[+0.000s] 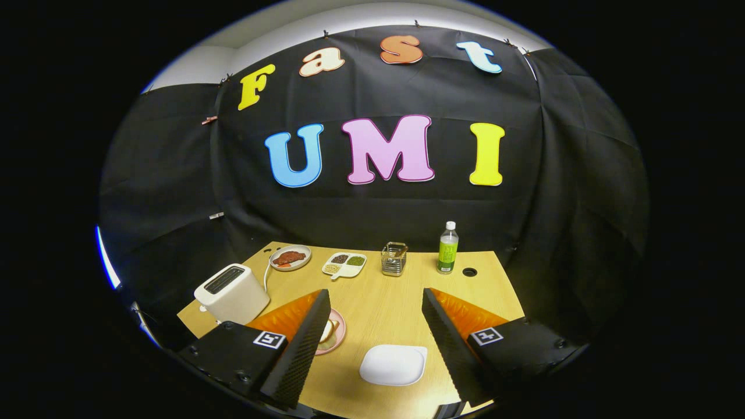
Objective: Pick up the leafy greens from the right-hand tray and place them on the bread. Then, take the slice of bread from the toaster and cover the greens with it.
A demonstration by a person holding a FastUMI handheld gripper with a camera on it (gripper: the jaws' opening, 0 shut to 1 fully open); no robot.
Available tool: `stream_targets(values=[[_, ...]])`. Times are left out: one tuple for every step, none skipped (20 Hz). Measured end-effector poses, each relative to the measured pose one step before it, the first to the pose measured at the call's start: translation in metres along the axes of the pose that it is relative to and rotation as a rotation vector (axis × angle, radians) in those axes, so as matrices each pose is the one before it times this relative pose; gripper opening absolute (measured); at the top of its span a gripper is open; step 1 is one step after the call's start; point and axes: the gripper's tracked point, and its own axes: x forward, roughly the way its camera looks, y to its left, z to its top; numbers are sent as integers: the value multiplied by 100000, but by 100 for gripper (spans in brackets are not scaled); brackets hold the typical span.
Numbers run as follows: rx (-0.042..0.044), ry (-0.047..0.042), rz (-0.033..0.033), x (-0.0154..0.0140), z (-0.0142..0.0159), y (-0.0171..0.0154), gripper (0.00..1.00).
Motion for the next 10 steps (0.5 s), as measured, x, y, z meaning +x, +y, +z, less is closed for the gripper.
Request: stream_targets(values=[[85,125,99,-18,-9,-80,99],[-163,-10,-39,-110,13,-76,99],[-155,13,-57,-181,-76,-64,99],[-172,18,-18,-122,-64,-24,99],[-226,-42,-383,-96,-77,-108,98],[-238,204,-128,-19,-106,-57,98],[-8,76,-193,-179,-60,-109,98],[48,116,110,-157,14,6,99],[146,-44,12,-163,3,-24,99],[73,-40,87,-81,-34,-7,99]])
